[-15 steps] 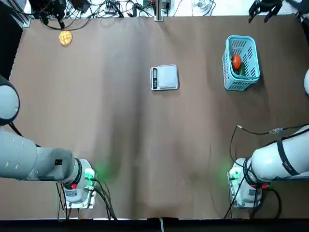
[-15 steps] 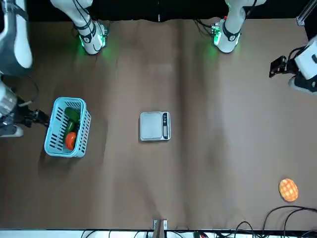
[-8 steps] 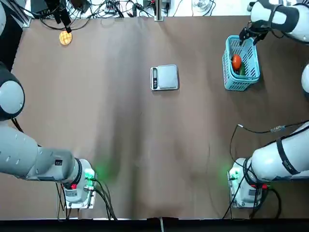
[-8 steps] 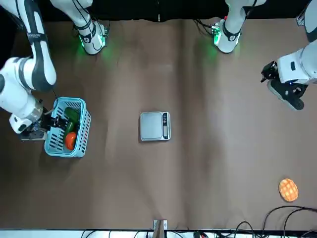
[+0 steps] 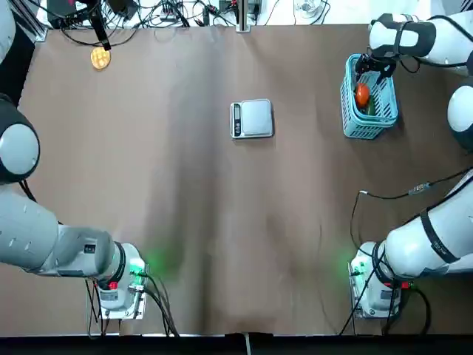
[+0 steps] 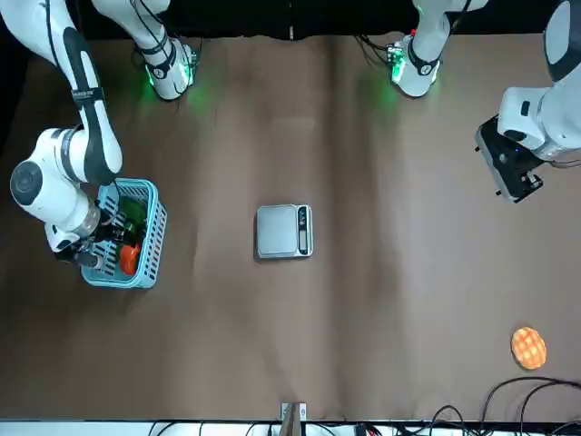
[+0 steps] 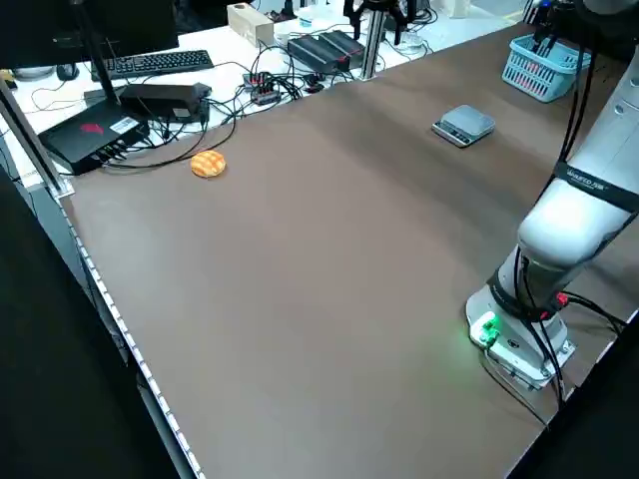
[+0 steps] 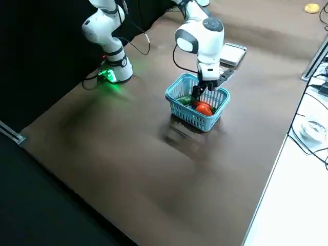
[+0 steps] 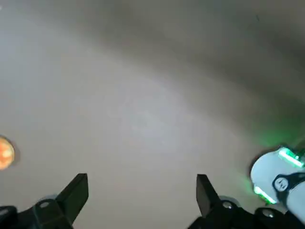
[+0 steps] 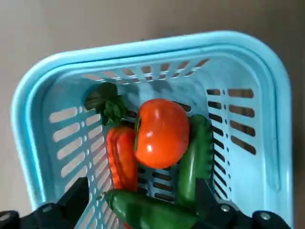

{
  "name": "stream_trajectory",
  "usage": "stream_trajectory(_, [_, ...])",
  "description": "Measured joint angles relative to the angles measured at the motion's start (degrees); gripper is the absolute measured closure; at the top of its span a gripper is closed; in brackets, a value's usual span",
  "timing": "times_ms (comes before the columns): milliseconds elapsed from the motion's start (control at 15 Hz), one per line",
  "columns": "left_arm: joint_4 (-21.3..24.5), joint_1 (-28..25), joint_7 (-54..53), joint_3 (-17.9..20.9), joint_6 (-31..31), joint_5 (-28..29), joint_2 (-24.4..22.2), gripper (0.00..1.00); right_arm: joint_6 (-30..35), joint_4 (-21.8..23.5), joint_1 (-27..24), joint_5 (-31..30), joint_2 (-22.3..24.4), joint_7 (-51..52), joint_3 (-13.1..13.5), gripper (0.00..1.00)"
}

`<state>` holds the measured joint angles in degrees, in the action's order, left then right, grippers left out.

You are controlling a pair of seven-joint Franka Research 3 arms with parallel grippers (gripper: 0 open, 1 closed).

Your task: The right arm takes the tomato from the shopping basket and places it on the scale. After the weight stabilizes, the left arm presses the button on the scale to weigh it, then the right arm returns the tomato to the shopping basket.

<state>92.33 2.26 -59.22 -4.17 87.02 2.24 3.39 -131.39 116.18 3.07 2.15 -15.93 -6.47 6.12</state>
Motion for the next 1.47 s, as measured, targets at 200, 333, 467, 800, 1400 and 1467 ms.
stream_trajectory(200, [0.00, 0.01, -3.61, -1.71, 0.61, 0.00, 0.19, 0.00, -1.75, 0.03, -0.19, -0.01, -1.90, -4.29, 0.24, 0.06])
stream_trajectory(333, [-0.01, 0.02, -6.90, -2.98, 1.78, 0.01, 0.19, 0.00, -2.79, 0.04, -0.43, -0.01, -3.38, -5.74, 0.42, 0.06])
stream_trajectory(467, [0.01, 0.06, -11.90, -3.45, 2.85, 0.01, 0.31, 0.00, -5.66, 0.03, -0.52, -0.01, -5.05, -7.58, 0.50, 0.06])
stream_trajectory(800, [0.04, -0.35, -18.89, -4.28, 3.88, -2.25, 3.17, 0.00, -7.99, -0.08, -0.61, -0.01, -9.37, -9.18, 0.54, 0.06])
stream_trajectory(1400, [-0.04, -2.07, -20.41, -4.69, 4.75, -3.83, 4.42, 0.00, -7.98, -0.74, -0.60, -0.02, -9.80, -10.04, 0.61, 0.33])
stream_trajectory(1467, [-0.07, -1.96, -20.45, -4.84, 4.95, -3.83, 4.42, 0.00, -7.98, -0.79, -0.59, -0.02, -9.79, -10.04, 0.61, 0.33])
